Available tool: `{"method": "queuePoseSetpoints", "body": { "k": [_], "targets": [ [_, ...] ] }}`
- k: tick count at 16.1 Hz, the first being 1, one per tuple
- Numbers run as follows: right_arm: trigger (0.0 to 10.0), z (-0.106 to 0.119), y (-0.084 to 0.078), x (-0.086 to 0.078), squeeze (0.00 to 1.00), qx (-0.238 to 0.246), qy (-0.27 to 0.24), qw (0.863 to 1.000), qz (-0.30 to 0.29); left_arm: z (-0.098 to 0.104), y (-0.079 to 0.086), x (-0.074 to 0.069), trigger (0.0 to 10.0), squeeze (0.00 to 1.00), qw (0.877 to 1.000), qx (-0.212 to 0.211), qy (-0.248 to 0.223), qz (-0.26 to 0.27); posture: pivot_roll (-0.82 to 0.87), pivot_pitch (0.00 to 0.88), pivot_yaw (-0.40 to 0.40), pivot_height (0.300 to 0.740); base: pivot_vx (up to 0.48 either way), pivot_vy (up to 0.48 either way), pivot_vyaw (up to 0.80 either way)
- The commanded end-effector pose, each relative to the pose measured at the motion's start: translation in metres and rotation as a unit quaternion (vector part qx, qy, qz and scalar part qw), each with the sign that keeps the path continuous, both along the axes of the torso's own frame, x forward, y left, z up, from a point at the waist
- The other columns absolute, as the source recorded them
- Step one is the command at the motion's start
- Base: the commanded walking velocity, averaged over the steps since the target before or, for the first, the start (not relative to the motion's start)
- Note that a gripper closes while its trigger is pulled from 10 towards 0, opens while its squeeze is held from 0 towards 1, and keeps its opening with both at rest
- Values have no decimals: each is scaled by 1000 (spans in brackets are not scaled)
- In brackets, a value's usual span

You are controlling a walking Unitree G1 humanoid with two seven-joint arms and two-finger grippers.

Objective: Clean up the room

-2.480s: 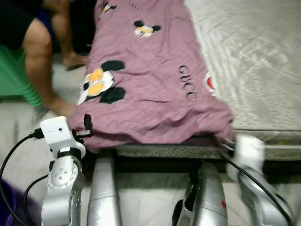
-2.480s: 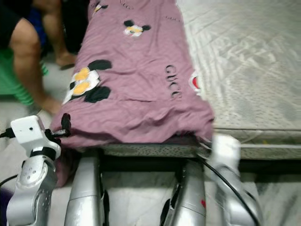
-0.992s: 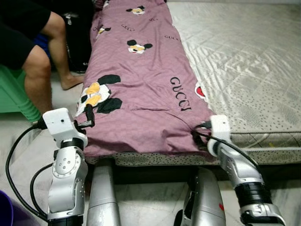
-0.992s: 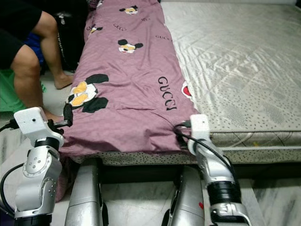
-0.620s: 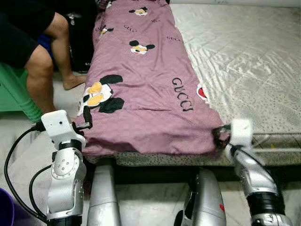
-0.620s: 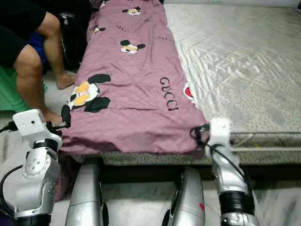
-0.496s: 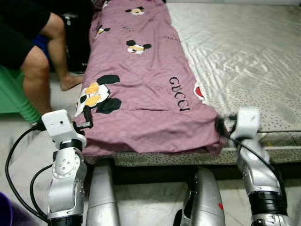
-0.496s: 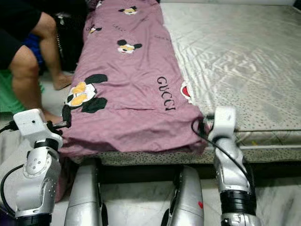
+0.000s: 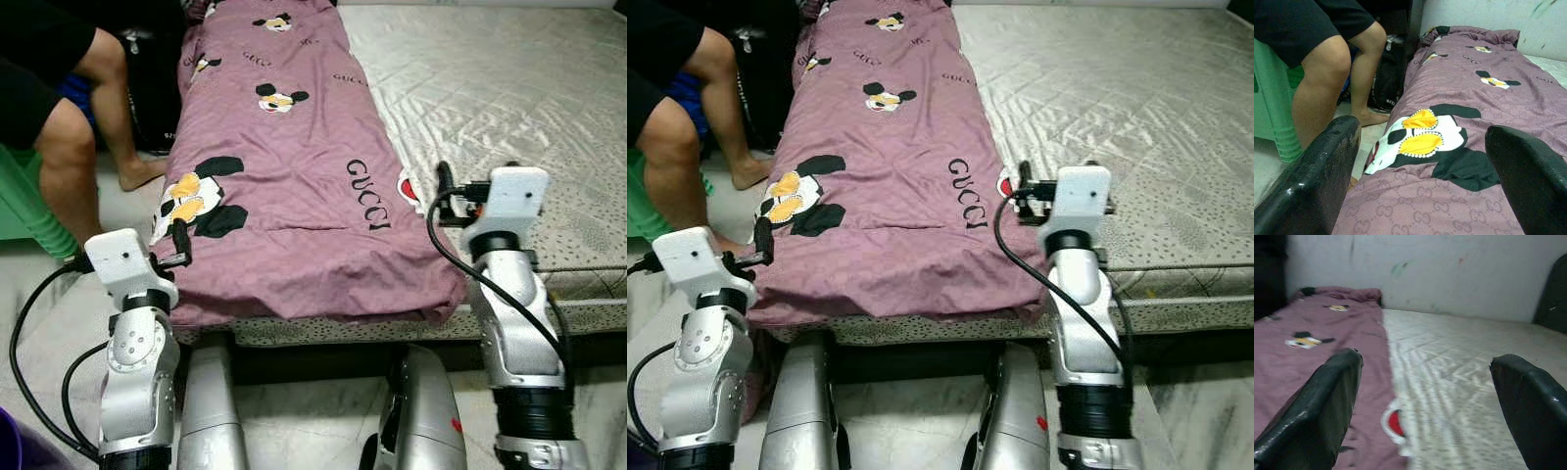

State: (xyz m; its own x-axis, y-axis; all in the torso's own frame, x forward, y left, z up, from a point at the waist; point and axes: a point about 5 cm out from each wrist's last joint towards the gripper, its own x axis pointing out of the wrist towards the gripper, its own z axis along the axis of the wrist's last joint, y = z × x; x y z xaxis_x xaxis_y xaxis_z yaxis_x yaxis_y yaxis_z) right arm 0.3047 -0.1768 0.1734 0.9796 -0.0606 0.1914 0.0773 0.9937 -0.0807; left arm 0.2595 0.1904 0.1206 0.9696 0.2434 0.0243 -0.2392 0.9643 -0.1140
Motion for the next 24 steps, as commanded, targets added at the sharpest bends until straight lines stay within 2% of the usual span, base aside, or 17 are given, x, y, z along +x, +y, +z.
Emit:
{"method": "queuePoseSetpoints", "body": {
  "k": [1, 9, 11, 12, 13, 16, 24],
  "targets": [
    [10000, 5, 4, 0, 0, 6, -6, 1000, 10, 2, -1, 3, 10000, 0, 1000, 0, -7, -1, -40, 0, -7, 488, 0, 0, 0],
    [10000, -4, 5, 1, 0, 18, 16, 1000, 15, 1, -2, 3, 10000, 0, 1000, -1, -9, -4, -40, 0, -12, 592, 0, 0, 0],
    [10000, -9, 5, 1, 0, 8, 26, 1000, 11, 0, -2, 3, 10000, 0, 1000, -1, -8, -4, -41, 0, -11, 597, 0, 0, 0],
    [10000, -15, 5, 0, 0, -24, 40, 999, -3, -1, -2, 2, 10000, 0, 1000, 0, -7, -4, -42, 0, -11, 597, 0, 0, 0],
    [10000, -20, 5, -2, 0, -35, 49, 998, -9, -1, -2, 2, 10000, 0, 1000, 0, -6, -3, -42, 0, -11, 597, 0, 0, 0],
    [10000, -24, 4, -8, 0, -21, 47, 999, 1, -2, -2, 1, 10000, 0, 1000, -1, -5, -5, -45, 0, -9, 597, 0, 0, 0],
    [10000, -25, 0, -7, 0, -15, 48, 999, -12, -3, -3, 2, 10000, 0, 1000, 1, -4, -9, -44, 0, -4, 681, 0, 0, 0]
  ]
}}
